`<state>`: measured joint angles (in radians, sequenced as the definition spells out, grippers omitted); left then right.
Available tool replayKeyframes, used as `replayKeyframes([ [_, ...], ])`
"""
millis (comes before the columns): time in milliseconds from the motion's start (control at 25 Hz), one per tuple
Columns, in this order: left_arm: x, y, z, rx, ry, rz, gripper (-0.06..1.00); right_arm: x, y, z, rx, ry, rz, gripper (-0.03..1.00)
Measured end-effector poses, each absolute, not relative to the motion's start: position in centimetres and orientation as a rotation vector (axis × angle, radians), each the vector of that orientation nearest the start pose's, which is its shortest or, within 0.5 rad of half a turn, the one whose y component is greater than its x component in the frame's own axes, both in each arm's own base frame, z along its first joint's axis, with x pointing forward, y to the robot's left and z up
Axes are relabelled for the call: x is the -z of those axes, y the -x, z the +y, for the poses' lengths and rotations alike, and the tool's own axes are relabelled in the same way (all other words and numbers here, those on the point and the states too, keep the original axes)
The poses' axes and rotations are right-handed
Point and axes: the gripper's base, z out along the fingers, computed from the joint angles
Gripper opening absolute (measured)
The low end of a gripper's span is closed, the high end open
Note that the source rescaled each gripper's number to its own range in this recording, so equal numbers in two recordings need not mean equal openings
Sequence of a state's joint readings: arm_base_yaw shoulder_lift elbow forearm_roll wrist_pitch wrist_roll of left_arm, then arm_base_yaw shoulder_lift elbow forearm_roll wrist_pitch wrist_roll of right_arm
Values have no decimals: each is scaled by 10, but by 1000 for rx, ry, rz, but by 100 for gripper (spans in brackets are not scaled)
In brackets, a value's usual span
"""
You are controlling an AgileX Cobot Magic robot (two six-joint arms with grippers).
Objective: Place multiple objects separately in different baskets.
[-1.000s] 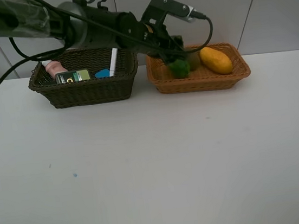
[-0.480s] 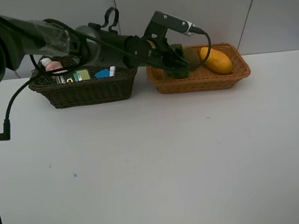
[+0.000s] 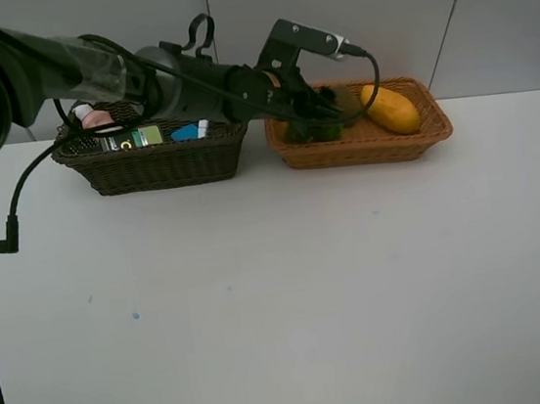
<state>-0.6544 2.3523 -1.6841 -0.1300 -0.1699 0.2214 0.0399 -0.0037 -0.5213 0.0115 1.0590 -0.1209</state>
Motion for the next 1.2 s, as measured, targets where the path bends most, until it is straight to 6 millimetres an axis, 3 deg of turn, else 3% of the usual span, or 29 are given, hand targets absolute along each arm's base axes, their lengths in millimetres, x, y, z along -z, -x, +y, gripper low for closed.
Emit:
replayKeyframes([
  [480, -143, -424, -321, 326, -735, 1842, 100, -283, 8, 1, 38, 163, 2011, 100],
  [800, -180, -416, -319, 336, -752, 1849, 100, -283, 8, 1, 38, 163, 2011, 100],
  [1040, -213, -388, -297, 325, -776, 1862, 100, -283, 8, 1, 38, 164, 2011, 100],
  [1200, -239, -352, -268, 321, -776, 1869, 100, -283, 8, 1, 38, 164, 2011, 100],
])
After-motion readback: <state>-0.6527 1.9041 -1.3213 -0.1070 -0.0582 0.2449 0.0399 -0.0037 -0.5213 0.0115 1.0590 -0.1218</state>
